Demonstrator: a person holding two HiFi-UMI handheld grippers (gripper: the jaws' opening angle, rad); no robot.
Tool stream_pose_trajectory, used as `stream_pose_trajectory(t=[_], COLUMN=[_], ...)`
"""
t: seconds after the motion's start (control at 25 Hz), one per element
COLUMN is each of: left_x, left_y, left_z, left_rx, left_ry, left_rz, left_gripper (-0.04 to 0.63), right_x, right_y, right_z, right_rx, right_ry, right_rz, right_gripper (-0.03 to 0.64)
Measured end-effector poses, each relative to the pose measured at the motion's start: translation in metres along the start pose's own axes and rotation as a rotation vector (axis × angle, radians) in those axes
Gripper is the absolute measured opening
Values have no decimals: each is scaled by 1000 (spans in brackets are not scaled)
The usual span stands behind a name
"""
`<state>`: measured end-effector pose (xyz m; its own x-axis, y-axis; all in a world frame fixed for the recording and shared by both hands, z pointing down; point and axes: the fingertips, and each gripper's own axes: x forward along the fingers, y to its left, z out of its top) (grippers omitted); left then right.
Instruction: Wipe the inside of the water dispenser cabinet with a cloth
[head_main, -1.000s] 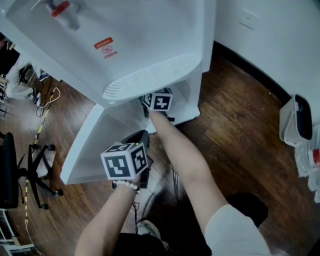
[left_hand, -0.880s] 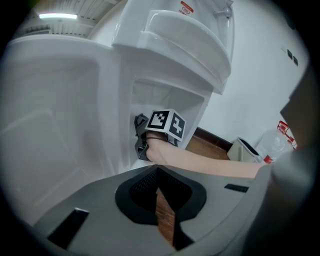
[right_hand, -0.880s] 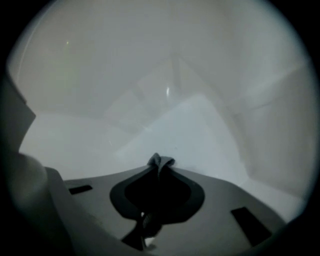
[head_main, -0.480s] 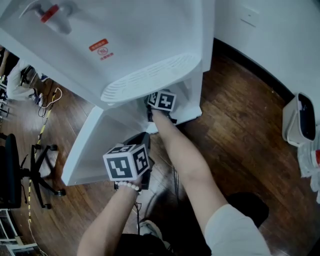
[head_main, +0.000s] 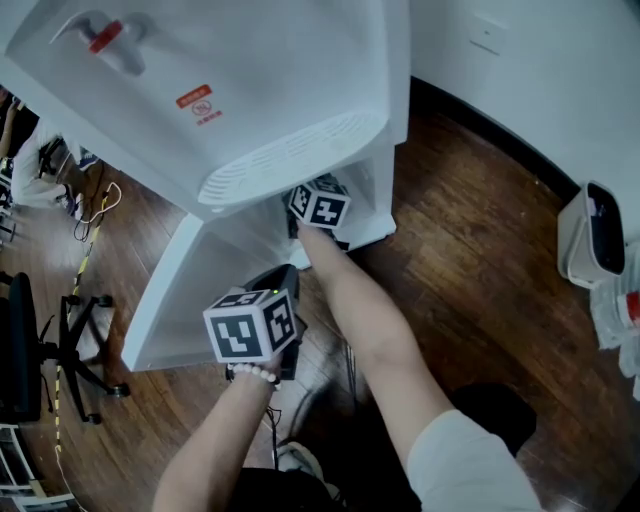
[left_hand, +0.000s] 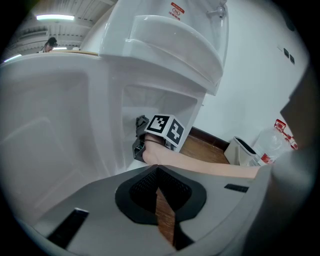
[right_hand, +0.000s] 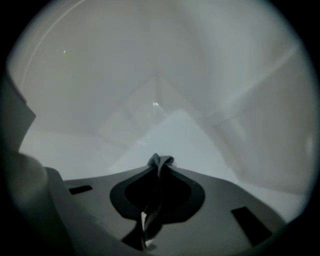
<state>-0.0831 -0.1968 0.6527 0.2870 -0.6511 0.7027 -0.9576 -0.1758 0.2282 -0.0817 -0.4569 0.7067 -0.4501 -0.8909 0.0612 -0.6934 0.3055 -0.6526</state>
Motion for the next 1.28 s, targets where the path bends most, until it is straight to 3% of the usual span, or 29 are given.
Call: stream_pose_trajectory(t=[0.36,1.04,1.16,1.28], left_x=[1,9,6,5], left_y=[-3,7,10,13], left_z=[0,-7,-6,-6], left_rx=[4,-13,-21,-26], left_ry=[-1,22,17,17], left_rz=[-6,-3,1,4], left_gripper=[-3,-3,-3,-3], right_x=[-4,1,0,0], right_y=[27,-68,-82,-82], right_z=[35,-35,-37,-31], right_rx=[-30,138,213,211], right_ry=[-92,128,128,113], right_rz=[63,-199,-221,-222], right_gripper=[38,38,38,38])
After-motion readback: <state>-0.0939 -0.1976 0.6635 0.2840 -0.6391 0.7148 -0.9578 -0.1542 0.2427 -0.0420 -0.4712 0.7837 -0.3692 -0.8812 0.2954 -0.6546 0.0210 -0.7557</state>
